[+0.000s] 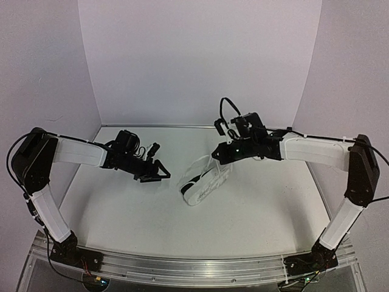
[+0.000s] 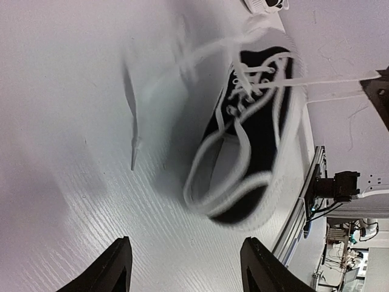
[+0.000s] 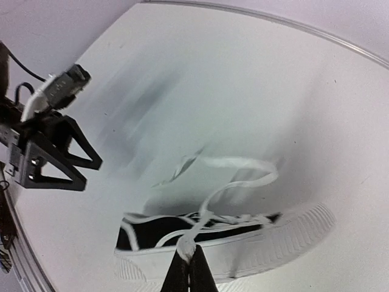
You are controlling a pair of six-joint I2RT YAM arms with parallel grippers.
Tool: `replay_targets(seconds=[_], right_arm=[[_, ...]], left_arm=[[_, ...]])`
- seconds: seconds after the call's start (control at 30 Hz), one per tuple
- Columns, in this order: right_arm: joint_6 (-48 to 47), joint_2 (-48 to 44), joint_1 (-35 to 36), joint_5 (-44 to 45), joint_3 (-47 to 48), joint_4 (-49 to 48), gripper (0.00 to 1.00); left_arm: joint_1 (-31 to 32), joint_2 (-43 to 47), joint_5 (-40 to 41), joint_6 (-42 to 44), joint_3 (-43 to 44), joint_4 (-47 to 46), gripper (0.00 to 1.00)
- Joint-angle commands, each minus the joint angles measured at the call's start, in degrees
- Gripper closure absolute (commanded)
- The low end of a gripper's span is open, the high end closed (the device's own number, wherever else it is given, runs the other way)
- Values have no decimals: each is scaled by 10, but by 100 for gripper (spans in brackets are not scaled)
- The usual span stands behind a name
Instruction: Tie the shoes
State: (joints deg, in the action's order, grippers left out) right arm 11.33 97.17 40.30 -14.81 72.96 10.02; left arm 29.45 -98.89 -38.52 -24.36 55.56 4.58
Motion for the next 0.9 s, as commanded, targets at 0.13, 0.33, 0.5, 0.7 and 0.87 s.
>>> replay_targets(seconds=[0.13,0.33,0.5,0.7,0.87], right_arm=[[-33,45,-2,52,-43,27,100],[-28,-24,-17,31,-75,32,100],[-23,-129,-22,7,-102,47,100],[-20,-88,-24,-29,-59,38,100],[-9,-50,-24,-45,-37,19,100]], left_arm=[[8,3,1,46,72,19,40],[18,-49,-1,58,129,22,40],[58,-98,3,96,186,61,35],[139,-106,49,144,185,47,17],[156,-128,64,171,191,41,13]])
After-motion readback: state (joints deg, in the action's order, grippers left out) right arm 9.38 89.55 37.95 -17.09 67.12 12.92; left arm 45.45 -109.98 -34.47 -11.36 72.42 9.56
